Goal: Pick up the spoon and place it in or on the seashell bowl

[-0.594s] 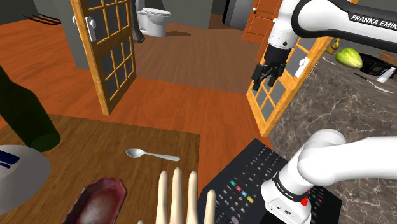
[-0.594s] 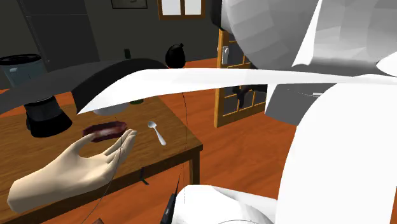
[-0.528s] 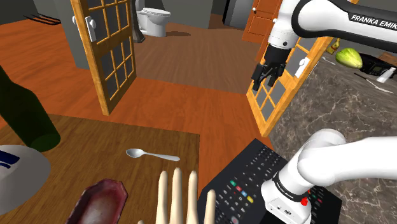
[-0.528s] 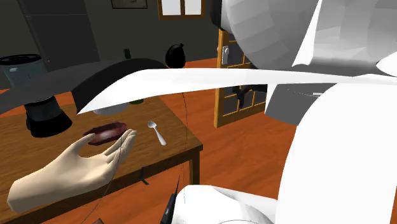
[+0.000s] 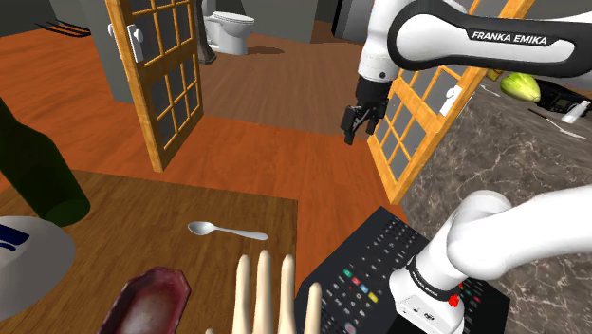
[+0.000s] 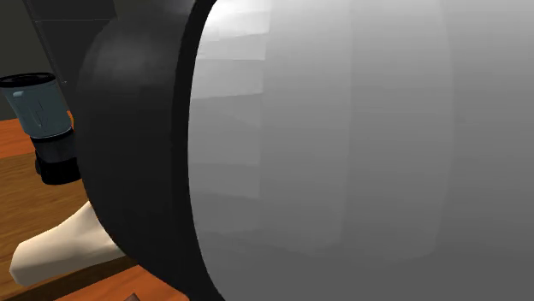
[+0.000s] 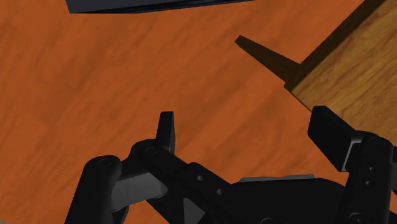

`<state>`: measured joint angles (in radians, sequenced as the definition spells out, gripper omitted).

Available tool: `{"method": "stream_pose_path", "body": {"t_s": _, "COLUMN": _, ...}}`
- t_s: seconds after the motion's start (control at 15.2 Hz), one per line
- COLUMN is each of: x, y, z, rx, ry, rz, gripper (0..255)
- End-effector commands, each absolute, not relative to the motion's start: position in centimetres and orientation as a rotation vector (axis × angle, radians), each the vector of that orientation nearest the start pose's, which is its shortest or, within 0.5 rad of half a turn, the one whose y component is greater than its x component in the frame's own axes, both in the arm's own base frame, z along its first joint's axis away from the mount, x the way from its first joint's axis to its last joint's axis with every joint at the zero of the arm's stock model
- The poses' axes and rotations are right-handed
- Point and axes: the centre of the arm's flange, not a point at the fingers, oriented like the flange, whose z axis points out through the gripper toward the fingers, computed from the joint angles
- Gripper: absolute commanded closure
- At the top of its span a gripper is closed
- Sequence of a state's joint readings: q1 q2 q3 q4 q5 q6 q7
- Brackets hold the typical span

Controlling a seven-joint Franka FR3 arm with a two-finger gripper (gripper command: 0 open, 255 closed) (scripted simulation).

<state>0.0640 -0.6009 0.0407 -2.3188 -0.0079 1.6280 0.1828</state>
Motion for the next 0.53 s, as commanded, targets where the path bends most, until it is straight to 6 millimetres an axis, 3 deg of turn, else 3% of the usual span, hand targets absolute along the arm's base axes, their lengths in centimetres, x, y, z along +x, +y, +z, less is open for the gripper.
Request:
{"method": "stream_pose_path", "body": {"t_s": 0.0, "x": 37.2, "y": 6.2, "z": 53.9, "rx": -3.189, "ry": 0.068, "rz": 0.147, "gripper": 0}}
{"method": "stream_pose_path", "body": {"t_s": 0.46, "x": 41.2, "y": 14.5, "z": 50.2, "rx": -3.216, "ry": -0.165, "rz": 0.186, "gripper": 0}}
